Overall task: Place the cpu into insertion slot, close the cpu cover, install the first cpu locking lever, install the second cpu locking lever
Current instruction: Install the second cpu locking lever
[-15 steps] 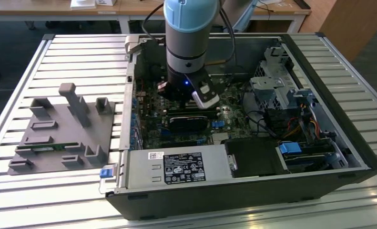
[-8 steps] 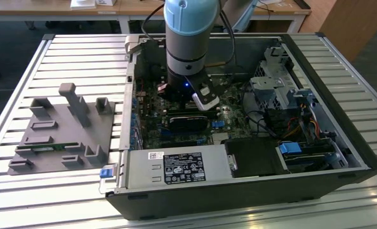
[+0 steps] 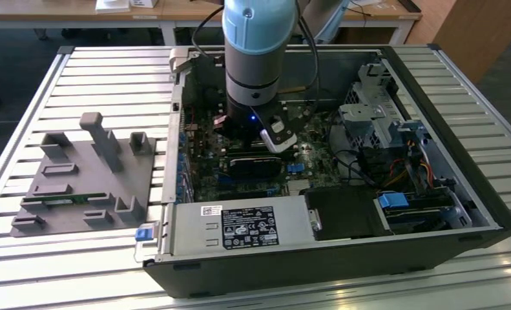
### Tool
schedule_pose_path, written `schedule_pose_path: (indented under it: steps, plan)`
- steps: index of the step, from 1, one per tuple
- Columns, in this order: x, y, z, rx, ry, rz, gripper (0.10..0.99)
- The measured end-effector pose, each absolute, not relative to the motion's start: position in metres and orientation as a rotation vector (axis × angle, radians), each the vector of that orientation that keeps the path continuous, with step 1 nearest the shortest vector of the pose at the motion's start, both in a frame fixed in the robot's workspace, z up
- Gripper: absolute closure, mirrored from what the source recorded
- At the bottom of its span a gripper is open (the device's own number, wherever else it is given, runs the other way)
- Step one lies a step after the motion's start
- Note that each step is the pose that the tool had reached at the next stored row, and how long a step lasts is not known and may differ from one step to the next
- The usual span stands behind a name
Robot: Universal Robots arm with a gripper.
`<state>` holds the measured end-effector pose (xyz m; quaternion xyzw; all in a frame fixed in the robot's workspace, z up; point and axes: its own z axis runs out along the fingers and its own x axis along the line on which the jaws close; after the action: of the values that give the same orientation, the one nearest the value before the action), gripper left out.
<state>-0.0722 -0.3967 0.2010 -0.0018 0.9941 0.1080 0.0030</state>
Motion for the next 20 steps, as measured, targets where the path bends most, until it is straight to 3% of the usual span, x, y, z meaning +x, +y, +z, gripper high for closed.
schedule_pose_path:
  steps: [20]
  plan:
    - [-0.0742, -0.3987, 0.1907, -0.006, 3.103, 0.448, 0.980]
